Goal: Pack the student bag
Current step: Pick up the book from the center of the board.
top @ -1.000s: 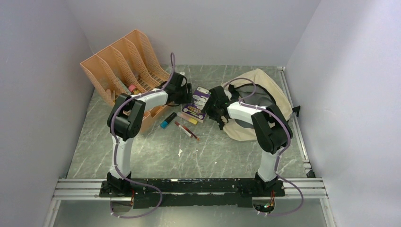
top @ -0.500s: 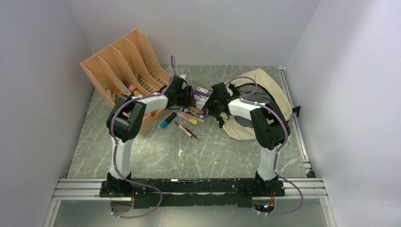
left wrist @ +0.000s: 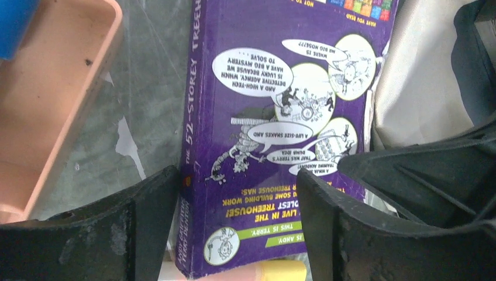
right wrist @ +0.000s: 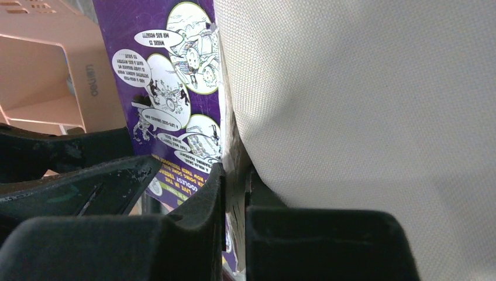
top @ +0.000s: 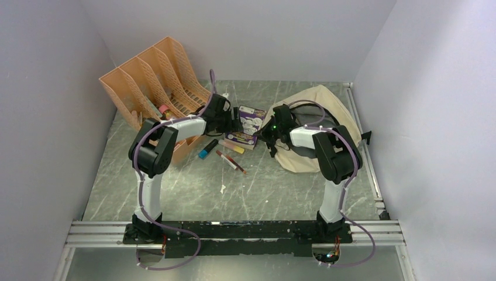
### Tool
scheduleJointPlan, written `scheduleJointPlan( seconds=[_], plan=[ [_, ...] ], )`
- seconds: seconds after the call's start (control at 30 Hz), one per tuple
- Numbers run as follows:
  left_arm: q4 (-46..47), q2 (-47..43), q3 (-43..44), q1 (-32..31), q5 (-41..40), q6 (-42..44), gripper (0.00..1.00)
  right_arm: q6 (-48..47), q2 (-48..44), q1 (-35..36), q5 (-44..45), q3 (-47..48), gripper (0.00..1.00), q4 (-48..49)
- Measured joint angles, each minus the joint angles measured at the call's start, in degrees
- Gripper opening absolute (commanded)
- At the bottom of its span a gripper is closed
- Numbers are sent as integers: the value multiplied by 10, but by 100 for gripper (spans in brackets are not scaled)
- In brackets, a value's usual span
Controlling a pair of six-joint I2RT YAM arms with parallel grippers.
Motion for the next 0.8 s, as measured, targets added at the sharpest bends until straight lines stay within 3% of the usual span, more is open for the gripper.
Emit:
scheduleJointPlan(
  seconds=[0.17, 0.47, 0.8],
  plan=[
    [-4, -3, -3, 6, 19, -4, 79, 5, 7, -13, -31, -16, 0, 37],
    [15, -11, -25, 18, 65, -29, 80, 68, 30, -61, -136, -93, 0, 196],
    [88, -12, -69, 39, 161, -76, 77, 87, 43, -78, -175, -109, 0, 243]
  ],
)
